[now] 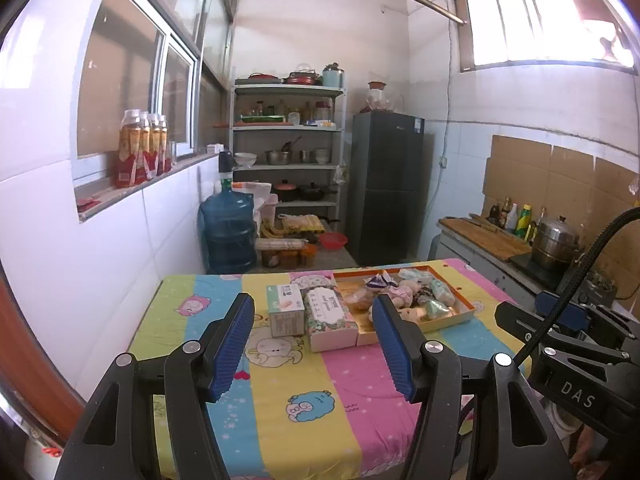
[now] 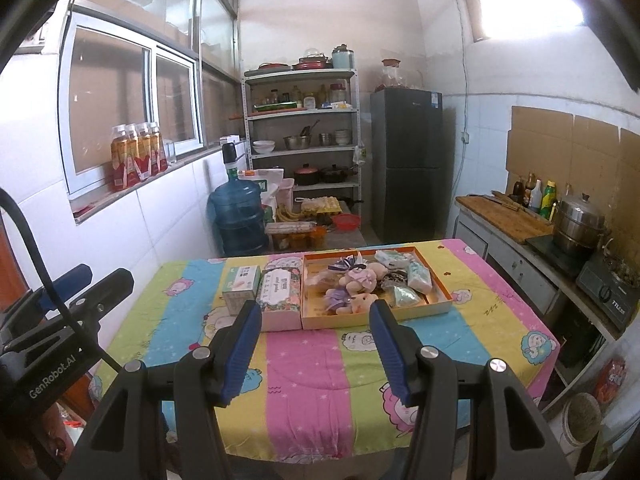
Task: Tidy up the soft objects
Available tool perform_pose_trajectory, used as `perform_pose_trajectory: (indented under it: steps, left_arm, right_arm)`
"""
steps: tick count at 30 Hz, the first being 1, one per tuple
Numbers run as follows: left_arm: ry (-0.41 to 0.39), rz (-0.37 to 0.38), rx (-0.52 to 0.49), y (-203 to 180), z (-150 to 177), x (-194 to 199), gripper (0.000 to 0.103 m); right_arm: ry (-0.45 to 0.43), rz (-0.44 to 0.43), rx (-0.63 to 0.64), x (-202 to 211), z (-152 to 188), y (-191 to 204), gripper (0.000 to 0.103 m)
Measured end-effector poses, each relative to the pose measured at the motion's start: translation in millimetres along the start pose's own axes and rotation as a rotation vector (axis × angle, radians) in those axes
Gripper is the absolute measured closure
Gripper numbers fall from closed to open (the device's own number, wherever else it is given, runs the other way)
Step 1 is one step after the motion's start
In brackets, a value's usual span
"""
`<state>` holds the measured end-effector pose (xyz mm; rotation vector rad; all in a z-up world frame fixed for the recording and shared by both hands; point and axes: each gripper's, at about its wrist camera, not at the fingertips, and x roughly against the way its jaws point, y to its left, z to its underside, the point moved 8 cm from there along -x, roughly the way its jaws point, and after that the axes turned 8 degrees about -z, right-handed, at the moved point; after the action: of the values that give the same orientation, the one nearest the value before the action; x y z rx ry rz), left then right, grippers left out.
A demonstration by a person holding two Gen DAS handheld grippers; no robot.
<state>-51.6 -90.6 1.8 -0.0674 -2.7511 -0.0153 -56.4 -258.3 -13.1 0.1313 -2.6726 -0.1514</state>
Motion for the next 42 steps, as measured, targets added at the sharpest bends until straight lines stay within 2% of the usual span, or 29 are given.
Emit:
perform_pose_trajectory:
  steps: [42]
  left_arm:
    - [0.000, 0.000, -0.001, 8, 1, 7, 0.040]
  right_arm:
    - [0.008, -0.011, 0.002, 3, 7, 11, 0.047]
